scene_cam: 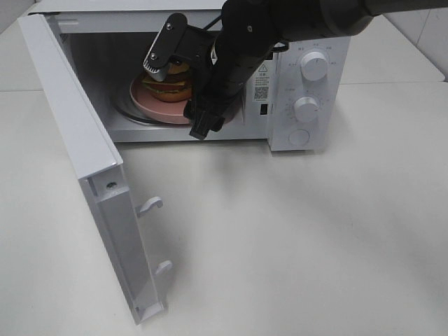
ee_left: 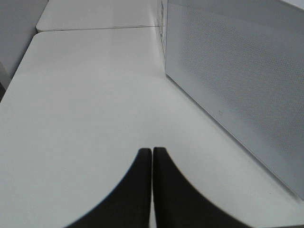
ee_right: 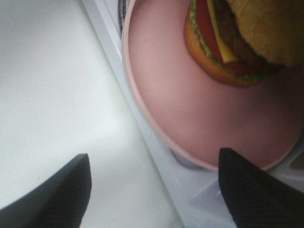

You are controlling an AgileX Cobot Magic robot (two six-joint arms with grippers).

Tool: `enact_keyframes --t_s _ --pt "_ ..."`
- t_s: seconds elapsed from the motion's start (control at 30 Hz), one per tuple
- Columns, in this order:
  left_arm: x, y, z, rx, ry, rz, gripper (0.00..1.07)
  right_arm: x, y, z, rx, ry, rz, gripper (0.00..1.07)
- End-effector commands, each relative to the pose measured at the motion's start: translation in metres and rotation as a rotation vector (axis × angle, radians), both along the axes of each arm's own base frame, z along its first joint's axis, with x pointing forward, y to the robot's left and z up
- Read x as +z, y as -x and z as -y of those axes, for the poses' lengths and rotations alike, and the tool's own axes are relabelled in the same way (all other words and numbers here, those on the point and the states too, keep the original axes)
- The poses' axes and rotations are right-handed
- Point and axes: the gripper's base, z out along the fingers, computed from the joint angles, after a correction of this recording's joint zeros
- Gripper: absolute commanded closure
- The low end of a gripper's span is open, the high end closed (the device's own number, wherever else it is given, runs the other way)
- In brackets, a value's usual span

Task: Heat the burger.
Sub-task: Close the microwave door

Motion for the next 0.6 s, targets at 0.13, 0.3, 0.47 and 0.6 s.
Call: enact_keyframes --t_s 0.13,0.3,0.47,0.6 --pt "0.000 0.003 0.000 -0.002 0.006 0.028 1.06 0.020 0.009 0.010 -0.243 -0.084 -0.127 0.38" --pt "0.000 0.003 0.000 -0.002 0.006 0.028 1.06 0.026 0.017 0.016 -0.338 -0.081 -0.199 0.38" --pt "0.000 0.003 0.000 -0.002 0.006 0.028 1.06 0.026 0.026 0.021 -0.396 -0.047 -0.297 0.38" --pt "0.000 0.003 0.000 -0.002 0.006 0.028 1.06 0.024 0.032 0.029 -0.522 -0.010 -0.383 0.38"
